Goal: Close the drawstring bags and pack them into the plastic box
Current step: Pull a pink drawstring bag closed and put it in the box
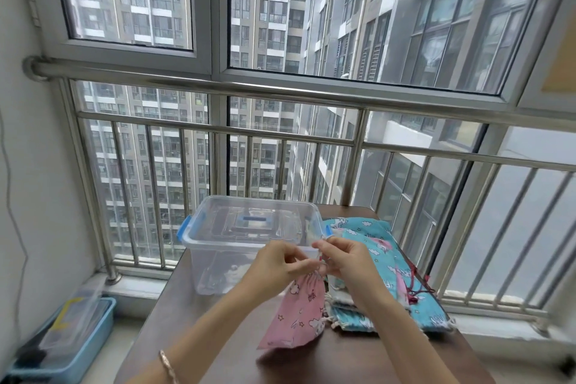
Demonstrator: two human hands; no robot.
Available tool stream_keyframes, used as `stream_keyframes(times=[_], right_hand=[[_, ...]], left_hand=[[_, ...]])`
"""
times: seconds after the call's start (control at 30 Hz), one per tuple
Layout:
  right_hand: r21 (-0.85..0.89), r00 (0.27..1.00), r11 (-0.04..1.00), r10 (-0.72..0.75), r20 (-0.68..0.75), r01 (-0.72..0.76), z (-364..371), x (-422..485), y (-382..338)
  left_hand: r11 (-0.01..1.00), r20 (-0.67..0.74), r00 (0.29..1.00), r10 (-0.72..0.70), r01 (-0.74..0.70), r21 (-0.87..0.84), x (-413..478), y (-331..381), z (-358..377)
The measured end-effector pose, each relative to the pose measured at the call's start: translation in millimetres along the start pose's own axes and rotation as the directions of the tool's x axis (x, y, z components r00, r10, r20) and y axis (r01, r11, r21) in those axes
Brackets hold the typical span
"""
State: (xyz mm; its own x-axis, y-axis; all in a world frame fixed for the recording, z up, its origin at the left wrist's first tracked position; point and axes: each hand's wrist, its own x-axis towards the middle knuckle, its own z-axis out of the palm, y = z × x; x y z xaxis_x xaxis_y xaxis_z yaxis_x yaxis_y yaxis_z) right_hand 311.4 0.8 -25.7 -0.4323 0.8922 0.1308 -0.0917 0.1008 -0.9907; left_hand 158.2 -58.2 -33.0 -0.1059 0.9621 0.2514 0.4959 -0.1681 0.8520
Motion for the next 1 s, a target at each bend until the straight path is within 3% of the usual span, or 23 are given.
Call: stream_keyframes(times=[0.13, 0.23, 0.4, 0.73, 0.83, 1.0], right_hand=[[-0.047, 0.997, 0.998, 0.043, 0.059, -0.04, 0, -2, -7], [-0.066, 0.991, 0.993, 0.099, 0.085, -0.093, -1, -3, -15], [-0.276, 0.999, 0.961, -0.009, 0.053, 0.023, 4, -9, -14], [-0.416, 0.999, 0.908, -0.039, 0.018, 0.043, 11, -8, -14], [-0.388, 1.0, 0.922, -0.008, 0.025, 0.017, 9, -8, -15], [-0.28, 0.998, 0.959, 0.044, -0.037, -0.053, 6, -9, -12]], left_hand=[[0.998, 0.039, 0.999, -0.022, 0.024, -0.05, 1, 2, -5], [0.983, 0.032, 0.992, -0.122, 0.126, -0.135, 1, 7, -6], [0.951, 0.091, 0.965, -0.246, 0.258, -0.171, 1, 12, -6], [0.837, 0.153, 0.878, -0.453, 0.478, -0.265, 4, 13, -1], [0.793, 0.162, 0.852, -0.498, 0.523, -0.314, 5, 13, -2], [0.797, 0.173, 0.867, -0.468, 0.498, -0.342, 2, 9, -1]])
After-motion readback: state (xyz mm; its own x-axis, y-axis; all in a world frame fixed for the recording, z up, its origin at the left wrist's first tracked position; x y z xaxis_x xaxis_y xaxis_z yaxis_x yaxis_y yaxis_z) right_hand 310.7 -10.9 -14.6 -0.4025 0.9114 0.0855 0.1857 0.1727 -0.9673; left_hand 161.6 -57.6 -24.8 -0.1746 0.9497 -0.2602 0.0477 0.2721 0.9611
